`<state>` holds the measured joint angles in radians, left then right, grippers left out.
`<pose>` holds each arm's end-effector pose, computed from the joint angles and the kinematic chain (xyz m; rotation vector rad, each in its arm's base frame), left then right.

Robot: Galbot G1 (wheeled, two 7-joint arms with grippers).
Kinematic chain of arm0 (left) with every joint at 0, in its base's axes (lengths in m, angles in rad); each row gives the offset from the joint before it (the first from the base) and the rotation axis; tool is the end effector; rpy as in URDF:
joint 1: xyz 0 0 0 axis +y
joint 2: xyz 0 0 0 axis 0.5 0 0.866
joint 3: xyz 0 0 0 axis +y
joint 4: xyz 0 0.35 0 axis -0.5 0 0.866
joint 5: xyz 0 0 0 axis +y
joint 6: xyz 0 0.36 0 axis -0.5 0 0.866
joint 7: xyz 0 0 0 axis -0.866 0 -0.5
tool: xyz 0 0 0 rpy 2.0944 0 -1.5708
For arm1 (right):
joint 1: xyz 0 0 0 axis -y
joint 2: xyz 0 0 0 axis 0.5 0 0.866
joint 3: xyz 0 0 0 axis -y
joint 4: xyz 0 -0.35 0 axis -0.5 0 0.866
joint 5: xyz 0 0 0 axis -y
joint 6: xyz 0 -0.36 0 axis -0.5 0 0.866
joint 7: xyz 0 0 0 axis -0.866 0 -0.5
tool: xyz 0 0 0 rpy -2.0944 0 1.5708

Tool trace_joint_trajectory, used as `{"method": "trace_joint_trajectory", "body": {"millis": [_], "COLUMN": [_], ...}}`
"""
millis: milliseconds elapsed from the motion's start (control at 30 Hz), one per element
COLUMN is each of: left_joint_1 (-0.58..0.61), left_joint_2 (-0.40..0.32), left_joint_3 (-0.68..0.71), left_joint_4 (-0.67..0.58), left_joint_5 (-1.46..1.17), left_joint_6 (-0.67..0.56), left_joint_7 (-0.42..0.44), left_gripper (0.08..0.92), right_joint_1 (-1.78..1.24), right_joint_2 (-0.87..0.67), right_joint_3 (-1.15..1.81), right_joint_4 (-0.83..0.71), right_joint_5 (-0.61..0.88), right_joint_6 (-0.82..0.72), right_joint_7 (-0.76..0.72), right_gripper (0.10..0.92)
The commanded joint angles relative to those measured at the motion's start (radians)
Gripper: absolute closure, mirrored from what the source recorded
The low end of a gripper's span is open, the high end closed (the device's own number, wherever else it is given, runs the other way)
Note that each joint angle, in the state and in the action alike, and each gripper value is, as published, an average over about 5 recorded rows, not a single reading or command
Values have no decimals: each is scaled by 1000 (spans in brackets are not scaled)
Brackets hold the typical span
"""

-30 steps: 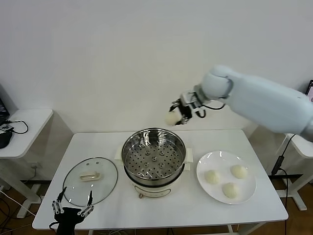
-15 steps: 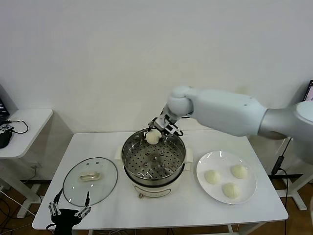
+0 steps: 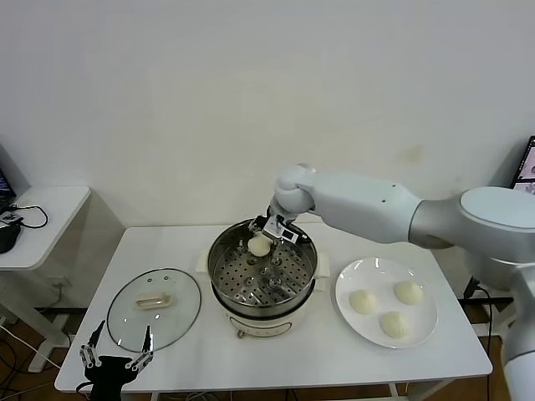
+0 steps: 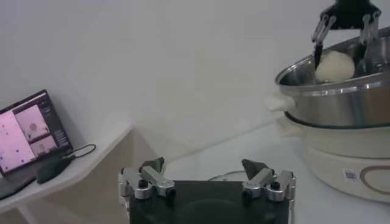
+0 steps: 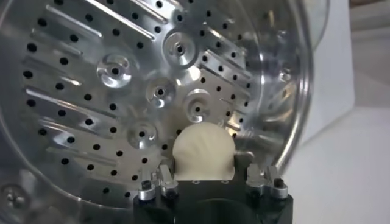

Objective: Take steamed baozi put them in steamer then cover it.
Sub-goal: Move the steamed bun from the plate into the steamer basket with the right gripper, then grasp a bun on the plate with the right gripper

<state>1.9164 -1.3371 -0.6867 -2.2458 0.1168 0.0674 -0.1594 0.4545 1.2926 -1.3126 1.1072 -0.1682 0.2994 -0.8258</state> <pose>0.0942 0.0734 -0.2835 0.1656 -2.8689 -0.6101 0.5695 0.1585 -0.1241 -1.9038 0.7909 -2.3556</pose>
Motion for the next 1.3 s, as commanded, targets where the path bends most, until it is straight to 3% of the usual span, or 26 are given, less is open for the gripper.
{"method": "trace_joint_trajectory", "body": {"millis": [33, 167, 300, 500, 733, 1033, 1300], "left_joint_1": [0, 2, 4, 6, 5, -6, -20], "left_joint_2": [-1, -1, 2, 16, 39, 75, 77], "left_joint_3": [1, 0, -1, -2, -2, -15, -23], "left_joint_4": [-1, -3, -8, -19, -35, -32, -25], "left_joint_5": [1, 1, 0, -2, -9, -32, -38], "left_joint_6": [0, 0, 0, 0, 2, 4, 12], "left_joint_7": [0, 0, 0, 0, 1, 1, 6], "left_gripper": [177, 177, 177, 177, 177, 177, 177], "right_joint_1": [-29, -4, 74, 185, 255, 204, -20], "right_joint_2": [23, 11, -29, -165, -427, -788, -903], "right_joint_3": [-1, 0, 8, 30, 47, 59, 115], "right_joint_4": [-46, -22, 50, 207, 411, 604, 640], "right_joint_5": [-75, -43, 108, 298, 384, 388, 279], "right_joint_6": [73, 55, -45, -255, -514, -660, -670], "right_joint_7": [31, 16, -48, -131, -181, -198, -185], "right_gripper": [399, 301, 217, 203, 203, 203, 203]}}
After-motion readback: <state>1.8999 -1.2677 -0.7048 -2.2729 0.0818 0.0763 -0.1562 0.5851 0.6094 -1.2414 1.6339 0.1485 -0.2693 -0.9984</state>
